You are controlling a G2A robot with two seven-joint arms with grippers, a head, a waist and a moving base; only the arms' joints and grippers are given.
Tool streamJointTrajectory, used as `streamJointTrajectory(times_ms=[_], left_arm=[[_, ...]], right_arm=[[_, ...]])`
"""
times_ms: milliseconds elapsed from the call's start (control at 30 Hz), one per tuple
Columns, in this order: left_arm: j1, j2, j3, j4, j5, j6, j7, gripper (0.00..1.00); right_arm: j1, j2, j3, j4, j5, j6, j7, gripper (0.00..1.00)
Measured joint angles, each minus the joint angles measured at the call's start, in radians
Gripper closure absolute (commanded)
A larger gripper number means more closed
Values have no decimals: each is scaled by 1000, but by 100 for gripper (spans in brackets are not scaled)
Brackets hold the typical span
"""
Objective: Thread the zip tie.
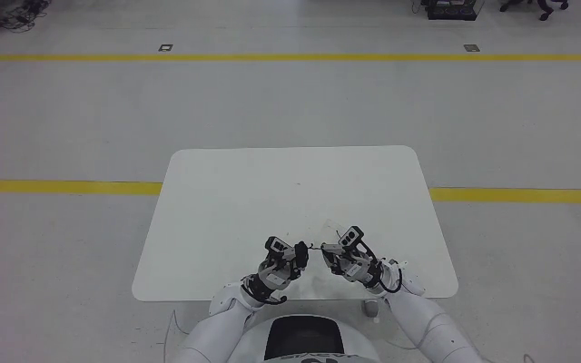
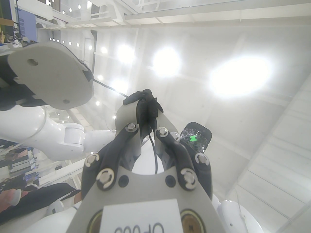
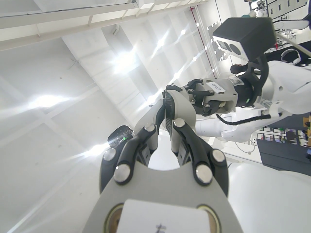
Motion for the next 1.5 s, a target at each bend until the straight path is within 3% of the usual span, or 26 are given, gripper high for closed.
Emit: streamJointTrajectory(times_ms=[1500], left_arm=[[0, 0, 0, 0, 0, 0, 0, 100]], right_arm=[[16, -13, 0, 48, -11, 3, 1, 100]])
